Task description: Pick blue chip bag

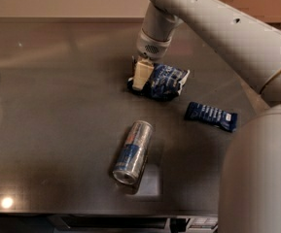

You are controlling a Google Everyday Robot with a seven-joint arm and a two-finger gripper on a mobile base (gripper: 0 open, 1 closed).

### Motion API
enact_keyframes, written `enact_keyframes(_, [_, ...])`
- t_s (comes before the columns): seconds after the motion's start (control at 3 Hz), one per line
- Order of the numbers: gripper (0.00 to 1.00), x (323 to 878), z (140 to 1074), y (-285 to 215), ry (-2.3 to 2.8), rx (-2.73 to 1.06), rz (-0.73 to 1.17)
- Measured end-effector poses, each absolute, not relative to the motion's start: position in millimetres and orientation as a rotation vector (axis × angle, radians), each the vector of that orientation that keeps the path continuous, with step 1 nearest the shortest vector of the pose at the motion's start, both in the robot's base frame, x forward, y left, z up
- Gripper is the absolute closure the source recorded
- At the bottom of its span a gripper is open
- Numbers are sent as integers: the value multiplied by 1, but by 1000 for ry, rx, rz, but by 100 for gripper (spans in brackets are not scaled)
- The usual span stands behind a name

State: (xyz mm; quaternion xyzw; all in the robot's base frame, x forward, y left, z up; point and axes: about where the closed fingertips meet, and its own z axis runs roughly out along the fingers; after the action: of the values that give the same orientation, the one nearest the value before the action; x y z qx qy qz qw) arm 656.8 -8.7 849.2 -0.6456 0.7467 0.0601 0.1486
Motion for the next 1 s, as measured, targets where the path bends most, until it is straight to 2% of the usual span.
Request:
enact_keyframes(0.67, [87, 645, 880, 8, 2029, -1956, 182])
enact_keyframes(1.0, [100, 624, 909, 23, 1891, -2094, 184])
